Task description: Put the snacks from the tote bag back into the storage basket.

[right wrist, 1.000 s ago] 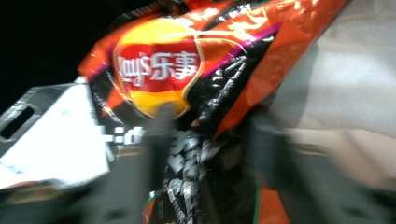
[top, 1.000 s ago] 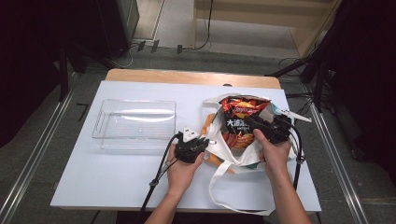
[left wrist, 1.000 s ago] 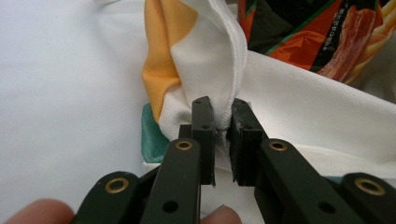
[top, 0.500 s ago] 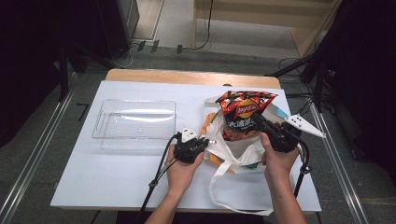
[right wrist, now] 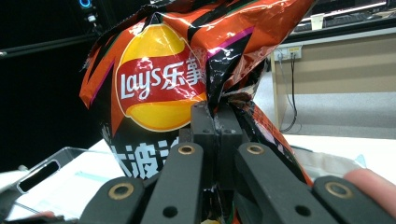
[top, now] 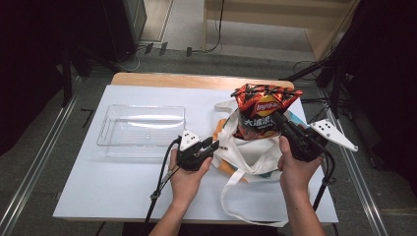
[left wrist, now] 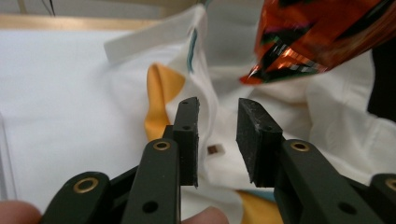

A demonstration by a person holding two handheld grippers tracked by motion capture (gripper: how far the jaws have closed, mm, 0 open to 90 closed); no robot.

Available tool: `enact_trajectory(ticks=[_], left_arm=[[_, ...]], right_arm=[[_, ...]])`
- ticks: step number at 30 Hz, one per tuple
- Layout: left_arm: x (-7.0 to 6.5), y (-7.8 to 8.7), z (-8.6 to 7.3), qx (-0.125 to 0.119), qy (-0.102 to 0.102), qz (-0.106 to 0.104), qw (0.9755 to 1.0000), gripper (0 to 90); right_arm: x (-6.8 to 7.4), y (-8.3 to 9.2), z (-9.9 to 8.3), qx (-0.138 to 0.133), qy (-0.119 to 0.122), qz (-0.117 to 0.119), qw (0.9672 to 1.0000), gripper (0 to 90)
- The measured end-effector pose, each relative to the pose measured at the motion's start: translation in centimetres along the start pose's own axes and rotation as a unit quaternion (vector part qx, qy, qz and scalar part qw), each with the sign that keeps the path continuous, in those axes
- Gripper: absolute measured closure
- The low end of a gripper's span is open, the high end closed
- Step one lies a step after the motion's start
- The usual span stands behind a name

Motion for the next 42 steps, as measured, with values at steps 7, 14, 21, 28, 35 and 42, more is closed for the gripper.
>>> enact_trajectory(ticks=[7,14,21,28,35,42], left_arm=[[-0.8,1.8,3.0,-0.038,-0.021,-0.009,0.999,62.8],[-1.4,3.3,5.5,-0.076,-0.03,-0.025,0.9963,54.8],[-2.6,3.4,7.4,-0.089,-0.042,-0.062,0.9932,44.3],[-2.9,3.0,9.0,-0.096,-0.014,-0.084,0.9917,34.4],[-2.6,2.2,9.5,-0.081,0.019,-0.091,0.9924,49.9],[-2.0,2.5,9.9,-0.081,0.031,-0.1,0.9913,84.4]], right_arm=[[1.1,-0.1,0.0,-0.001,0.003,0.0,1.0,90.0],[1.8,-0.5,-0.5,0.007,0.008,-0.001,0.9999,90.0],[2.7,-0.9,-1.2,0.011,0.007,0.004,0.9999,90.0],[3.8,-0.9,-2.1,0.015,0.012,0.013,0.9997,90.0],[4.9,-0.8,-3.1,0.025,0.028,0.022,0.9991,90.0],[4.6,-0.4,-3.2,0.028,0.042,0.027,0.9984,89.0]])
Point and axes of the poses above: each handheld gripper's, and its own axes: y roughly backward along the jaws, z roughly out of its top, x roughly to its left, the point moved 4 cm from there along -y, roughly forward along the jaws, and after that the axes turned 1 degree about -x, right-handed, at the moved point
